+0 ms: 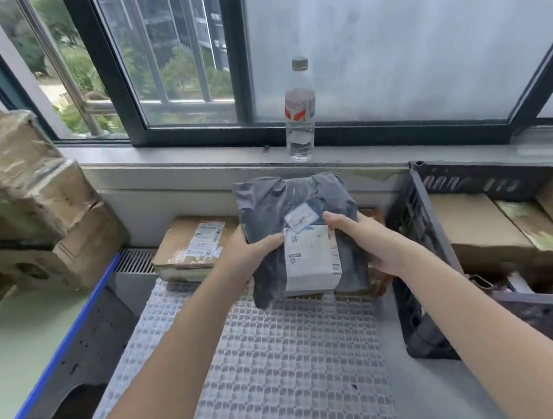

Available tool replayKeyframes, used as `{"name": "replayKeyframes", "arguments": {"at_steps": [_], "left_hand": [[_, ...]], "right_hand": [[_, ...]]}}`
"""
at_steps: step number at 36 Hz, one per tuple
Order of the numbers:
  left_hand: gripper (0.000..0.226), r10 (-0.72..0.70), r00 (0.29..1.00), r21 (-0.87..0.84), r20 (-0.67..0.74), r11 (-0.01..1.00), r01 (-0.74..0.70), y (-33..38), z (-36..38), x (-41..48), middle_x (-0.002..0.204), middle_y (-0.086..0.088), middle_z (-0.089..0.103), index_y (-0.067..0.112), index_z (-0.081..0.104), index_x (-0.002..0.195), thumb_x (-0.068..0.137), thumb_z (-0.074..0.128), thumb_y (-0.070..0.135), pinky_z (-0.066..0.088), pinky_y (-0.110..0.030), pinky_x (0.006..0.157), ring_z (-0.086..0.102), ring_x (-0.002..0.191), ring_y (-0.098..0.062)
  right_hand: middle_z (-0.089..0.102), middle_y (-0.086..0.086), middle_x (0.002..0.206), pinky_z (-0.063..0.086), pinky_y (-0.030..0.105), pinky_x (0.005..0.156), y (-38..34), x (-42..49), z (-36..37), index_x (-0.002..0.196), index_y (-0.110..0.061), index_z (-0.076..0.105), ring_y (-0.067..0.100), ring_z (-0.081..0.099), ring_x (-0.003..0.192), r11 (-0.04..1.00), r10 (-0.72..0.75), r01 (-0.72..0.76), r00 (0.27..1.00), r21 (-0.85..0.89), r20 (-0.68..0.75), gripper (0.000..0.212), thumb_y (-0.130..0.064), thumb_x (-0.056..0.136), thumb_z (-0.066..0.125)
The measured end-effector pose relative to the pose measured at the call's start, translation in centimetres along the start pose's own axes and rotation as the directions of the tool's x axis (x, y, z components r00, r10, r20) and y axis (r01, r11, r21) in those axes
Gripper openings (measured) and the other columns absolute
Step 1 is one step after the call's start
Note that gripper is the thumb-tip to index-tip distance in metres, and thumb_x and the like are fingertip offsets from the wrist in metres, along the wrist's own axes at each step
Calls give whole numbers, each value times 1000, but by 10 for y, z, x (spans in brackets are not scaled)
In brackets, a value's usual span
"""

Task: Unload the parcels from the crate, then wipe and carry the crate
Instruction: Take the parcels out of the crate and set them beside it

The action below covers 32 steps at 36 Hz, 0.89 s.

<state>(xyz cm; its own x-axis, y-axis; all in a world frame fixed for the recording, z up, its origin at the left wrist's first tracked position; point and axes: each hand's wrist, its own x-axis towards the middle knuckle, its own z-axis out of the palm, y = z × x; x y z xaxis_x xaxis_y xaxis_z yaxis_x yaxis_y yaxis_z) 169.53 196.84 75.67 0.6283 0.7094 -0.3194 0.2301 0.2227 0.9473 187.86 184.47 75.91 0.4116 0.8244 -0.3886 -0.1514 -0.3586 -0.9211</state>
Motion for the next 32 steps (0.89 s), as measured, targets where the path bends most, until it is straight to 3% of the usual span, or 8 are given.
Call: {"name": "replayKeyframes", "arguments": {"at_steps": [4, 9, 15, 19, 23, 26, 28, 32], "left_hand": [[66, -29, 998, -20, 47, 999, 30, -23, -20, -12, 113, -1, 72, 21, 59, 123, 63, 85, 34, 52, -48, 97, 68, 105, -23], [86, -47, 996, 21, 78, 999, 46, -53, -38, -31, 121, 6, 67, 27, 52, 131, 54, 88, 42, 52, -44, 97, 65, 110, -17], [74, -132, 982, 72, 134, 990, 123, -90, -48, -42, 117, 5, 69, 28, 53, 127, 61, 86, 30, 54, -40, 92, 66, 105, -16], [48, -262, 957, 83, 128, 964, 253, -117, -48, -34, 111, -1, 71, 22, 59, 118, 76, 82, 16, 53, -34, 77, 68, 99, -21], [30, -355, 931, 66, 85, 934, 350, -137, -38, -18, 102, -3, 73, 18, 62, 113, 85, 71, 13, 51, -29, 66, 69, 91, -21], [38, -361, 928, 101, 92, 931, 352, -146, -29, -6, 108, -4, 72, 18, 59, 120, 85, 70, 13, 54, -37, 84, 68, 97, -23], [42, -368, 925, 100, 93, 928, 359, -149, -25, 0, 112, -5, 69, 18, 55, 124, 85, 70, 15, 53, -39, 88, 67, 100, -24], [63, -367, 929, 102, 55, 927, 360, -148, -20, 10, 130, 0, 59, 23, 44, 136, 80, 72, 24, 45, -46, 102, 58, 114, -25]], "right_hand": [[75, -8, 105, 54, 32, 84, 19, -9, 23, 119, -29, 60, 12, 70, 98, 999, -22, 22, 1000, -27, -3, 30, -40, 91, 62], [73, -5, 113, 53, 32, 87, 49, -22, 34, 125, -25, 57, 14, 68, 104, 997, 65, -61, 994, -52, 86, 46, -40, 83, 70], [70, -2, 120, 50, 44, 99, 89, -28, 46, 127, -24, 57, 20, 65, 112, 971, 209, -181, 962, -159, 179, 50, -38, 82, 72], [72, -6, 111, 54, 43, 94, 113, -21, 61, 117, -31, 59, 16, 67, 105, 915, 313, -290, 949, -282, 40, 33, -41, 87, 70], [70, 0, 113, 54, 43, 92, 138, -4, 71, 115, -26, 60, 19, 66, 102, 917, 300, -332, 939, -222, -166, 33, -39, 87, 71], [62, 5, 118, 52, 39, 83, 150, 7, 75, 123, -15, 52, 22, 61, 102, 903, 317, -384, 899, -194, -303, 48, -38, 85, 71], [57, 5, 119, 50, 37, 81, 155, 10, 78, 125, -13, 48, 23, 57, 102, 884, 328, -418, 873, -208, -360, 50, -36, 86, 69], [55, 2, 120, 47, 35, 84, 160, 14, 76, 131, -15, 45, 20, 53, 101, 889, 279, -389, 879, -242, -385, 48, -30, 90, 66]]}}
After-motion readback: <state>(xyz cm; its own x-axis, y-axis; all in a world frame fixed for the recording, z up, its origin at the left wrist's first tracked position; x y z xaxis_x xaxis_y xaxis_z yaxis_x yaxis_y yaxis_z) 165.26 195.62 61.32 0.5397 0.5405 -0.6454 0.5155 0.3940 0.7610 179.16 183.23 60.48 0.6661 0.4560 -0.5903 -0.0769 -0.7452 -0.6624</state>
